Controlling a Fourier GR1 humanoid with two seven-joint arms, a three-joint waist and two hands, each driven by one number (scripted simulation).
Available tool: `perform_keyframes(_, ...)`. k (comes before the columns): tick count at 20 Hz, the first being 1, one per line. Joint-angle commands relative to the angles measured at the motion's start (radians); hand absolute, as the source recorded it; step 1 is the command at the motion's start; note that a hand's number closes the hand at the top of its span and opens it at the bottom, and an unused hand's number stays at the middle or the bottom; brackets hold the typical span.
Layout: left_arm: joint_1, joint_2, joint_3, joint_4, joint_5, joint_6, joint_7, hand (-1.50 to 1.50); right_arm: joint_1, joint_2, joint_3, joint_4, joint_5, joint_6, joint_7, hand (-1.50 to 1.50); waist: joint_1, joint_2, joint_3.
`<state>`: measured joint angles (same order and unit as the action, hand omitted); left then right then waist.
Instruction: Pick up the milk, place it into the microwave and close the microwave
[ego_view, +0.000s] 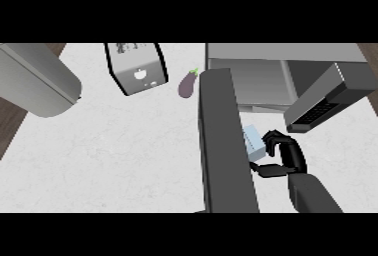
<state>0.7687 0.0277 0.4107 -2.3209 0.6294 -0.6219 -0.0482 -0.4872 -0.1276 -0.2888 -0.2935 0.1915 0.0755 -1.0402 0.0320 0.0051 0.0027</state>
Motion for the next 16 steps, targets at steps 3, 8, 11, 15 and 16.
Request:
perform_keyframes(3, -0.004, -0.018, -0.018, -0.101, 0.063, 0.044, 0.046, -1.50, -0.100, 0.024, -0.011, 0.008, 0.003, -0.096, -0.017, 1.50, -0.003, 0.002, 0.000)
perform_keyframes(8, -0.025, 0.044, 0.045, -0.038, 0.104, 0.022, 0.045, -1.50, -0.213, -0.056, -0.038, 0.038, -0.009, -0.063, 0.061, 1.50, 0.006, 0.005, 0.000)
perform_keyframes(11, -0.038, 0.046, 0.044, -0.049, 0.115, 0.033, 0.058, -1.50, -0.253, -0.074, -0.028, 0.073, 0.011, -0.078, 0.080, 1.50, 0.010, 0.007, 0.000)
perform_keyframes(15, -0.105, 0.050, 0.018, -0.031, 0.075, 0.065, 0.077, -1.50, -0.325, -0.077, -0.034, 0.109, 0.017, -0.112, 0.122, 1.50, 0.018, 0.013, 0.001)
perform_keyframes(16, -0.123, 0.054, 0.017, 0.010, 0.053, 0.044, 0.065, -1.50, -0.361, -0.113, -0.041, 0.120, 0.010, -0.072, 0.180, 1.50, 0.017, 0.013, 0.000)
